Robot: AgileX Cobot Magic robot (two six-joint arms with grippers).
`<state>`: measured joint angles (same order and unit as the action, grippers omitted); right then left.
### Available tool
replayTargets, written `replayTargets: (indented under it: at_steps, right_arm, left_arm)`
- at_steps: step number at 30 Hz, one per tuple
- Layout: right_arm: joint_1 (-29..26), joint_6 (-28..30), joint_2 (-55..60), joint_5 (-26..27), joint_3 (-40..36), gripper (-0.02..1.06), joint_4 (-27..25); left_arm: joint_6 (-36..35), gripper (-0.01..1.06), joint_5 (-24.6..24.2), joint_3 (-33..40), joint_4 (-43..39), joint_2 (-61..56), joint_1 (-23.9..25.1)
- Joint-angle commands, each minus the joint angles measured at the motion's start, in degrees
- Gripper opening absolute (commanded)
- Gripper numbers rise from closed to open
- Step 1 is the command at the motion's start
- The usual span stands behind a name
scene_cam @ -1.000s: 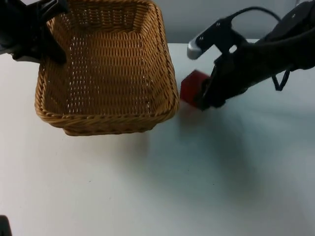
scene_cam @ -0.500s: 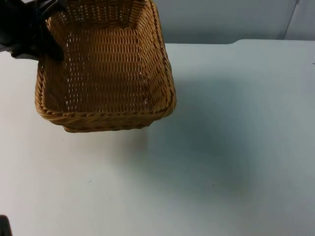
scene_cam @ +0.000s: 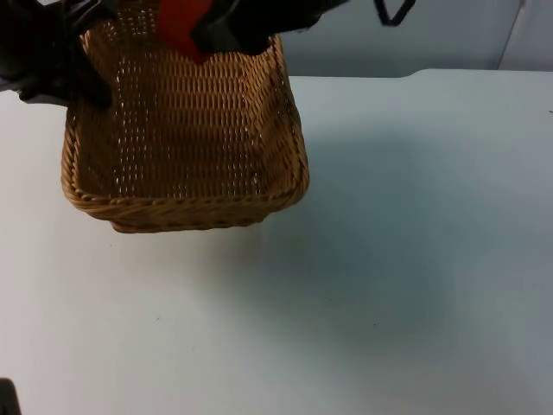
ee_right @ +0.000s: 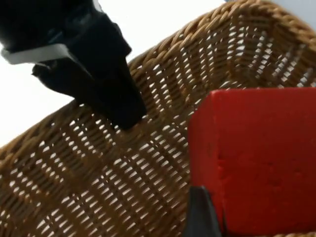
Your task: Pick up the basket with the left hand and place the cube into the basket with the right hand.
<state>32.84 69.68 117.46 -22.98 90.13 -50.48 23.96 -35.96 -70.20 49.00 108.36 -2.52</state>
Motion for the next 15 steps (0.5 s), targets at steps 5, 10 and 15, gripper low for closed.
replayTargets:
  at_steps: [5, 10, 15]
  right_arm:
    - [1.9, -8.2, 5.7, 0.9, 5.3, 0.17, 4.7]
    - [2.3, -8.3, 7.3, 1.0, 6.1, 0.49, 6.4]
    - [2.3, -8.3, 7.3, 0.8, 6.1, 0.72, 7.8]
  left_arm:
    - [-0.4, 0.0, 0.4, -0.5, 1.3, -0.9, 0.1]
    - [-0.4, 0.0, 0.3, -0.5, 1.3, -0.9, 0.1]
    - [-0.4, 0.0, 0.3, -0.5, 1.3, -0.9, 0.1]
